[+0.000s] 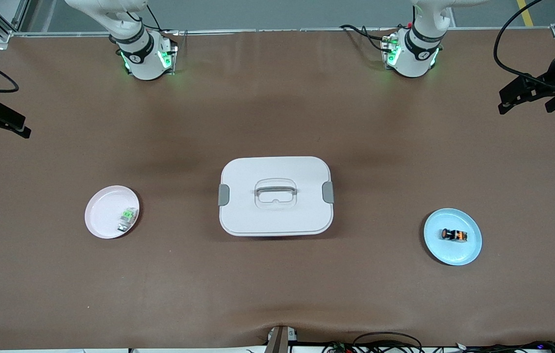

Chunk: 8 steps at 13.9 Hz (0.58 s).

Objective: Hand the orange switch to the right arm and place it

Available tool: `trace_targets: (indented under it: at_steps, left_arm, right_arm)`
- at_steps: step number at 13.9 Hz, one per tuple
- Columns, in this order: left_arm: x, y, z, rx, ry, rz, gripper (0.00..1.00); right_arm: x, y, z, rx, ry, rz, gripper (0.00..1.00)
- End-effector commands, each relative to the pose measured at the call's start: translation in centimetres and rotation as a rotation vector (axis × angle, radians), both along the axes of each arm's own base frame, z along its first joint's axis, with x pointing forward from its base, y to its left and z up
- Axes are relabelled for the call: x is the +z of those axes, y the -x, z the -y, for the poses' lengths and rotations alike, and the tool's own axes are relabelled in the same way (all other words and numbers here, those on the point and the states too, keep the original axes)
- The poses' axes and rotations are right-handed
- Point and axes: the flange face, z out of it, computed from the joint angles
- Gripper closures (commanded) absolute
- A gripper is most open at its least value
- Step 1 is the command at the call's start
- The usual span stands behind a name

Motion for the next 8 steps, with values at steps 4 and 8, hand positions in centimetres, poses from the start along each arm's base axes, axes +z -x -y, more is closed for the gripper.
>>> trace_targets:
  at_steps: [4, 8]
  left_arm:
    - [0.5, -0.1, -0.4, -0.016, -0.016, -0.006, 0.0]
    - [-1.5, -1.9, -0.6, -0.01, -0.013, -0.04, 0.0]
  right_arm:
    - [0.4, 0.6, 0.0, 0.002, 0.014, 0.008, 0.0]
    - [0.5, 0.6, 0.0, 0.001, 0.014, 0.009, 0.0]
